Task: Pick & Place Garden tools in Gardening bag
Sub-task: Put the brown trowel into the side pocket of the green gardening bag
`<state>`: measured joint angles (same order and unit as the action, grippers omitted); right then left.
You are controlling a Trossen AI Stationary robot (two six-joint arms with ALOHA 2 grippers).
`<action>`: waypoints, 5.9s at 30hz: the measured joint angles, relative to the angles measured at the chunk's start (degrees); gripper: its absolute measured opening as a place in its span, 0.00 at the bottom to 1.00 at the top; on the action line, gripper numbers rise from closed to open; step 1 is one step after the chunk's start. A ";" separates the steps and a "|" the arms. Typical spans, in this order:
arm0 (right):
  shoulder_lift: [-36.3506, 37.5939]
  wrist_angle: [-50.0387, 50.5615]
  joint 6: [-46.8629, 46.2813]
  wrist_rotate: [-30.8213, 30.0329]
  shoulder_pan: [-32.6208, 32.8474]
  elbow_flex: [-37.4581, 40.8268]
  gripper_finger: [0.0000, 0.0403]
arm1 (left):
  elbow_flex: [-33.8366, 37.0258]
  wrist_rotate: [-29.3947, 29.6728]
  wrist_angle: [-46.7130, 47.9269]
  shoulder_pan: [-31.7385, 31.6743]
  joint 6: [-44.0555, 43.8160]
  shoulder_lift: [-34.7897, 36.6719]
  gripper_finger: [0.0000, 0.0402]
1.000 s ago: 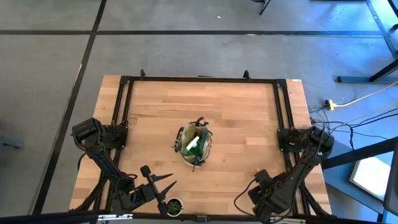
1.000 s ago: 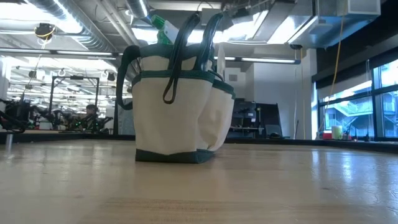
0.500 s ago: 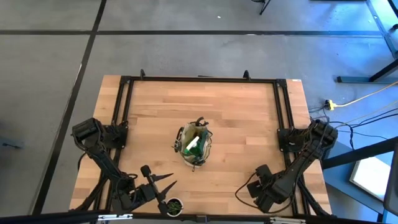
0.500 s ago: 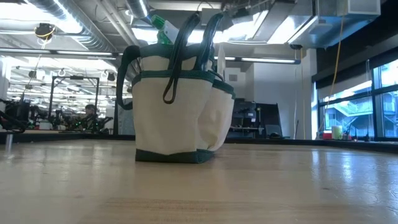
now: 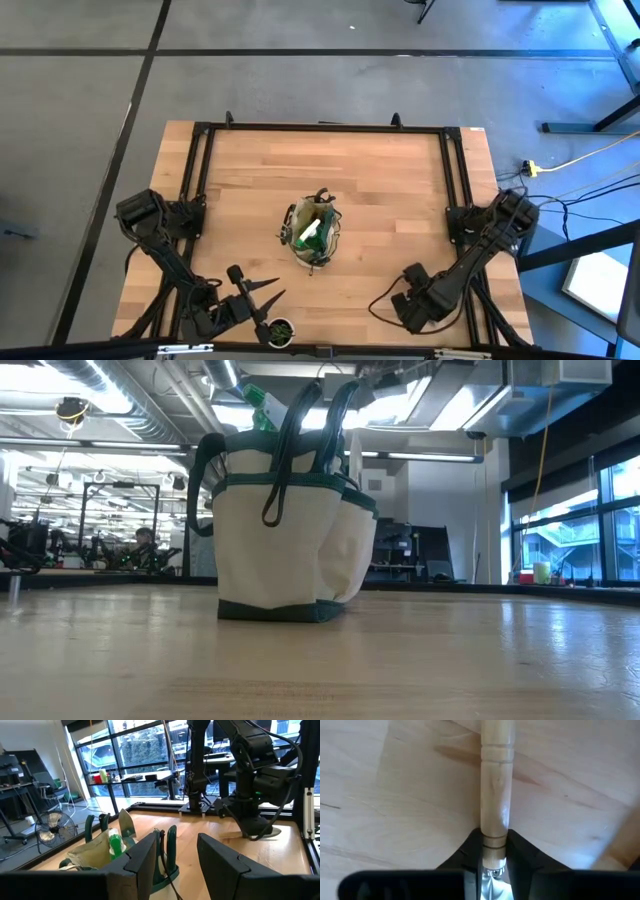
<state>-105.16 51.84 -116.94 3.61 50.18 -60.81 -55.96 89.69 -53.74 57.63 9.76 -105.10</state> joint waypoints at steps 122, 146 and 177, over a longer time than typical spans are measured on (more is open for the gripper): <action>8.84 -26.54 54.86 -13.65 -19.17 -27.79 0.14 | -43.95 -4.78 83.60 -14.72 49.50 -9.11 0.43; 8.96 -31.38 79.09 -13.94 -18.75 -33.70 0.50 | -43.96 -7.43 80.77 -10.43 26.08 -9.37 0.15; 8.47 -34.48 114.50 -33.82 -8.12 -35.46 0.53 | -43.96 -53.10 66.85 -0.01 0.56 16.05 0.15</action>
<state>-96.68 17.36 -2.44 -30.22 42.05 -96.27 -99.92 36.59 13.12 57.62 10.33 -89.05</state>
